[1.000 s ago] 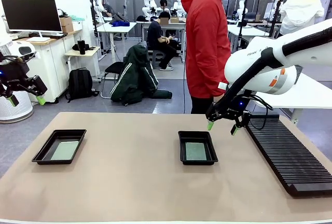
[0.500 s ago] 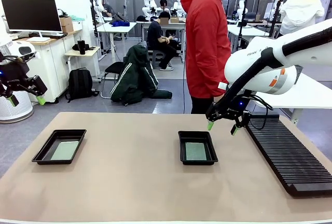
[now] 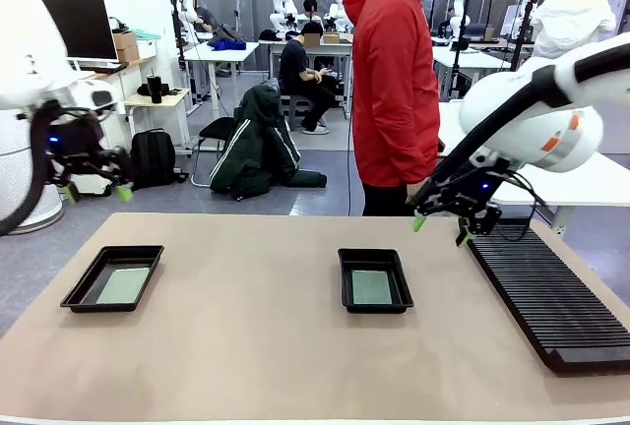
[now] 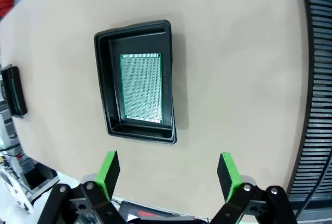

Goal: Inspect and transfer BCBs to ESD trays.
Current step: Pick up the ESD tray and place it on the left side of the table.

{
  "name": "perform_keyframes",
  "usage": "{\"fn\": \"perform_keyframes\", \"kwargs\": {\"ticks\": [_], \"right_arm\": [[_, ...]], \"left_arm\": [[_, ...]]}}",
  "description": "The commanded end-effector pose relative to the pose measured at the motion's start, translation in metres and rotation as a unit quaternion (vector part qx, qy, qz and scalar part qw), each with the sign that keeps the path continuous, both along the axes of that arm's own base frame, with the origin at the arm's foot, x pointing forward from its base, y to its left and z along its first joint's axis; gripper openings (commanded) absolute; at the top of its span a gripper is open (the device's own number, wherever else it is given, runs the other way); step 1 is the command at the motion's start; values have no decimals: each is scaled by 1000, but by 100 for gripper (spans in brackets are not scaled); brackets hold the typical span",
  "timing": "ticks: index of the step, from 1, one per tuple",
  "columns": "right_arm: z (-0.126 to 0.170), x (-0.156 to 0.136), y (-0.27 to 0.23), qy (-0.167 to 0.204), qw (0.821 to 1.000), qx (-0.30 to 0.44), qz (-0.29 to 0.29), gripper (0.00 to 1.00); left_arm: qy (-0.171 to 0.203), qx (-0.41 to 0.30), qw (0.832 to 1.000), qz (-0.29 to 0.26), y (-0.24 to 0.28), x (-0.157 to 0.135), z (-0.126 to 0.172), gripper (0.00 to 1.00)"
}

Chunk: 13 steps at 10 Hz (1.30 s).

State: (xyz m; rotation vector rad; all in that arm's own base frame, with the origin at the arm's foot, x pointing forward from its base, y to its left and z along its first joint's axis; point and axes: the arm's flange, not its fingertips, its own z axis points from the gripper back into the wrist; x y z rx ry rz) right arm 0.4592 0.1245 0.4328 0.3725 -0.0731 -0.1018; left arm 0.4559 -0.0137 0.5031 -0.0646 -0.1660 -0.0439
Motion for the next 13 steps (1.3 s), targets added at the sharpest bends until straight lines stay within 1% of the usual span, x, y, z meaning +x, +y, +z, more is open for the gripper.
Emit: {"fn": "perform_keyframes", "kwargs": {"ticks": [1,2,3,5,7,8,10,13], "right_arm": [[2,-11,-27,2,999,42,-2,100],[4,-13,-39,-2,998,56,-5,100],[4,-14,-49,-2,998,65,-5,100],[-2,-9,-76,0,996,92,-4,100],[-4,-10,-98,-8,994,113,-4,100],[-7,-10,-109,-8,993,120,-4,100],[-13,-10,-129,-8,991,136,-5,100],[-23,-9,-156,-6,988,156,0,100]], "left_arm": [[13,18,1000,12,-36,-13,-3,100],[27,17,999,17,-57,-16,-6,100],[27,27,999,19,-84,-22,-10,100],[24,13,999,38,-136,-29,-18,100],[16,12,999,44,-181,-38,-29,100],[20,16,999,39,-208,-41,-36,100],[11,5,999,48,-251,-44,-46,100],[5,8,999,41,-312,-43,-59,100]]}}
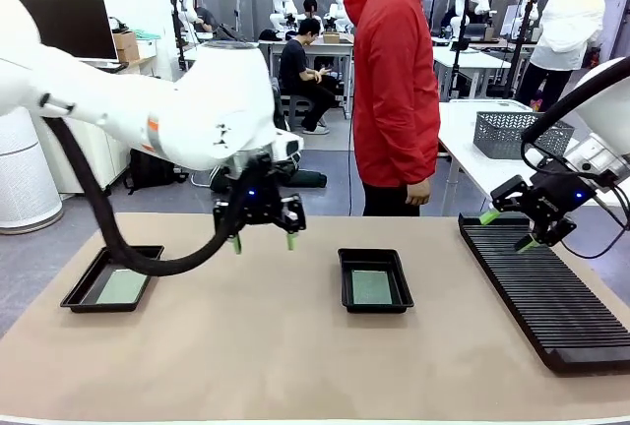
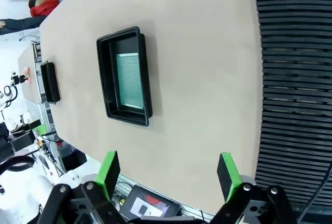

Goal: Inspect and transfer BCBs to ESD trays.
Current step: Pick up the ESD tray and place it on the left side of the table.

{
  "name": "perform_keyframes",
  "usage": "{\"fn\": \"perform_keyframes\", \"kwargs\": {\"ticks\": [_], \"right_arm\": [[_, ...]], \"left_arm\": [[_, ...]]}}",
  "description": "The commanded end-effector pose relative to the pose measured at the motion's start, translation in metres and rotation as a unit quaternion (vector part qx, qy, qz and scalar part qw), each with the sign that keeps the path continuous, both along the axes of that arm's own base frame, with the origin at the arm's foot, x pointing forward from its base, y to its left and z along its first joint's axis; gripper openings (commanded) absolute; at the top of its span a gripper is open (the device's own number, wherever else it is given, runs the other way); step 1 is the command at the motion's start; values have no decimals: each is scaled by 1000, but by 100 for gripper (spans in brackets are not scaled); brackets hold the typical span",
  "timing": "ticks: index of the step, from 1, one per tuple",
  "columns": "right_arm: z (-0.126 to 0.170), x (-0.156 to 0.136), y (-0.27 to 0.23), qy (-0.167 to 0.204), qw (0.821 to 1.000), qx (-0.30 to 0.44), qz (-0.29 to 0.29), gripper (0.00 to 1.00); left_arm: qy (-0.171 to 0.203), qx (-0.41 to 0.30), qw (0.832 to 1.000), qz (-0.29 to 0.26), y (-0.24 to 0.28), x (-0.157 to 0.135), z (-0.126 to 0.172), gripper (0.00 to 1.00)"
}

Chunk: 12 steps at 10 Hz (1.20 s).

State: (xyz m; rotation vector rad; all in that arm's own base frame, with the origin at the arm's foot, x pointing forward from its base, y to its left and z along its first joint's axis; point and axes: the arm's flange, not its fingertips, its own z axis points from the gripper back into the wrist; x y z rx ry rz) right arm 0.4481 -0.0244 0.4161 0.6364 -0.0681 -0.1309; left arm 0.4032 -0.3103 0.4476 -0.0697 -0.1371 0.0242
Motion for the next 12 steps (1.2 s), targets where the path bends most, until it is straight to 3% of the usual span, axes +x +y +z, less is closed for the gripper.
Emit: {"fn": "perform_keyframes", "kwargs": {"ticks": [1,6,12], "right_arm": [[5,0,9,-1,1000,-7,-2,100],[5,0,9,-1,1000,-7,-2,100],[5,0,9,-1,1000,-7,-2,100]], "left_arm": [[-8,13,1000,-9,-34,12,-10,100],[-20,31,999,-23,-112,27,-43,100],[-7,44,999,-31,-150,57,-88,100]]}}
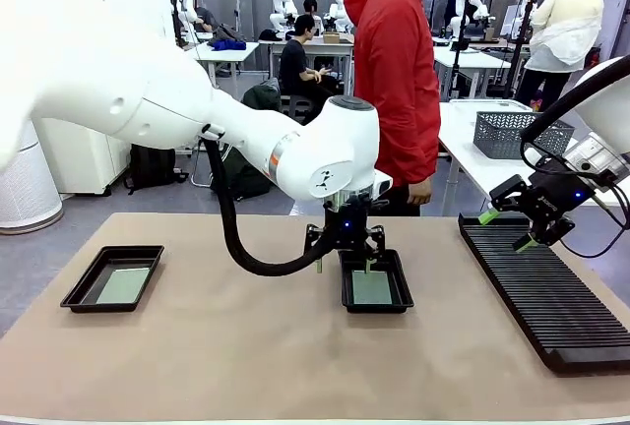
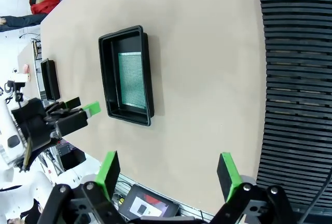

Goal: Inspect and transfer BCBs to ESD trays.
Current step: Pick up the ESD tray and place it on the left side of the table.

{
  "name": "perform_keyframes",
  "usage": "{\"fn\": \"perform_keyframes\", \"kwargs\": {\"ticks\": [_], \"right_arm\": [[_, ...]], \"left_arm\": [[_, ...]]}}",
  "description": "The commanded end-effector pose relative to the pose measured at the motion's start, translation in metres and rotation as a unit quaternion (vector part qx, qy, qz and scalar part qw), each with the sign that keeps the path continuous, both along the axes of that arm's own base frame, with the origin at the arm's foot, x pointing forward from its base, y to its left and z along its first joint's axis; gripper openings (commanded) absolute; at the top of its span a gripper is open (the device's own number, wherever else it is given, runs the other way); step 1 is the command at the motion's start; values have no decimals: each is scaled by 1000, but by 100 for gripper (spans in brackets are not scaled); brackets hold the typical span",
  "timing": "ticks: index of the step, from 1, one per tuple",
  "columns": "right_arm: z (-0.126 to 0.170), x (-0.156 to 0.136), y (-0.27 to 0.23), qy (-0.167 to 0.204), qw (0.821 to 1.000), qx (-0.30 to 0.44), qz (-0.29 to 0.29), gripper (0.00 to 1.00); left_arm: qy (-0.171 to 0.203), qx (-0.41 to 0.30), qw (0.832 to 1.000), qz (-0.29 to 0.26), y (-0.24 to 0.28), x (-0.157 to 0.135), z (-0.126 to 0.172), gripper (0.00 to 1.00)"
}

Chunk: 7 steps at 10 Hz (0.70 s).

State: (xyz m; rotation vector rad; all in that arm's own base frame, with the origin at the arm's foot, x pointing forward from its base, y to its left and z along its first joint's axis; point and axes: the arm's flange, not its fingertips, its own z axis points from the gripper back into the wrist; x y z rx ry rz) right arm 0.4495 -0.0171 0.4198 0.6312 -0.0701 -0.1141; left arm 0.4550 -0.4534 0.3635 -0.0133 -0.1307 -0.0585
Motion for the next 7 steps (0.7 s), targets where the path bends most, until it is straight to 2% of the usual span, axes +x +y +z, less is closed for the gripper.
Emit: {"fn": "perform_keyframes", "kwargs": {"ticks": [1,7], "right_arm": [[1,-1,1,3,1000,-3,-9,100],[1,-1,1,3,1000,-3,-9,100]], "left_arm": [[-14,10,1000,4,-8,10,-11,100],[-3,4,1000,2,-4,32,-44,100]]}}
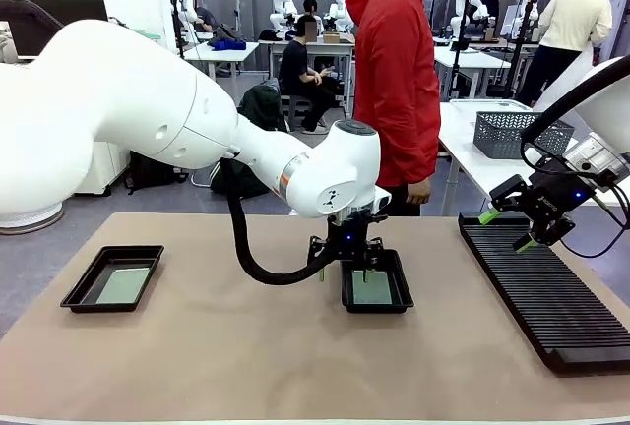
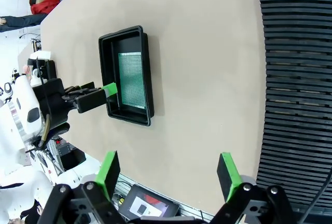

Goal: Inspect and transfer BCBs to ESD trays.
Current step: Pick up the ESD tray and place it on the left side of the table.

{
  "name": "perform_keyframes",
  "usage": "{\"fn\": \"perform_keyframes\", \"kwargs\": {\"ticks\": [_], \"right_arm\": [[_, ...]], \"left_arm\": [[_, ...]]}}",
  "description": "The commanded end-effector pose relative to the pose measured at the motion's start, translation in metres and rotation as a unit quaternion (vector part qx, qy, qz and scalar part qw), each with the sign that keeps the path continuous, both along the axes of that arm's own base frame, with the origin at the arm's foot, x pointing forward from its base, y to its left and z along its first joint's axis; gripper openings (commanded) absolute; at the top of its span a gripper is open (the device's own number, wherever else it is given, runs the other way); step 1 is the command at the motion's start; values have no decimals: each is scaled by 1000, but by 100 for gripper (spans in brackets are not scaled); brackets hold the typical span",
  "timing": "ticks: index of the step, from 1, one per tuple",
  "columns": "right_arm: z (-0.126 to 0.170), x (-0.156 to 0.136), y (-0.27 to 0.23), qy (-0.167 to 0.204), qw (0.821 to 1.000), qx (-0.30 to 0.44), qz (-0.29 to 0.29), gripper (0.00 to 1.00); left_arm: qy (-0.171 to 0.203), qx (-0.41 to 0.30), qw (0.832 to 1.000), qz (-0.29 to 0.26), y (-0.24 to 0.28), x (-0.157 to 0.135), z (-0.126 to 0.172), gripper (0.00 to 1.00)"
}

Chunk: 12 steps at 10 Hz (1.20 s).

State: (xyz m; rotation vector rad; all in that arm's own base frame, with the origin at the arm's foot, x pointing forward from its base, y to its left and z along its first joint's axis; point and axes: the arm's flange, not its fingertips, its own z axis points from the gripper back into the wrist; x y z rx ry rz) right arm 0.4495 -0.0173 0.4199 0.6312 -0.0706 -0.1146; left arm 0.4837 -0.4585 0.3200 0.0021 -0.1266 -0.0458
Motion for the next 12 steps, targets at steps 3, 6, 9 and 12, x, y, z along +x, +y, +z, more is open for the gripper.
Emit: {"fn": "perform_keyframes", "kwargs": {"ticks": [3,6,9,12], "right_arm": [[1,-1,1,3,1000,-3,-9,100],[1,-1,1,3,1000,-3,-9,100],[1,-1,1,3,1000,-3,-9,100],[1,-1,1,3,1000,-3,-9,100]], "left_arm": [[-14,-5,1000,1,4,8,-3,100],[-13,-10,1000,-3,6,10,-4,28],[-11,-10,1000,-1,5,12,-8,9],[-12,-16,1000,-1,6,13,-12,0]]}}
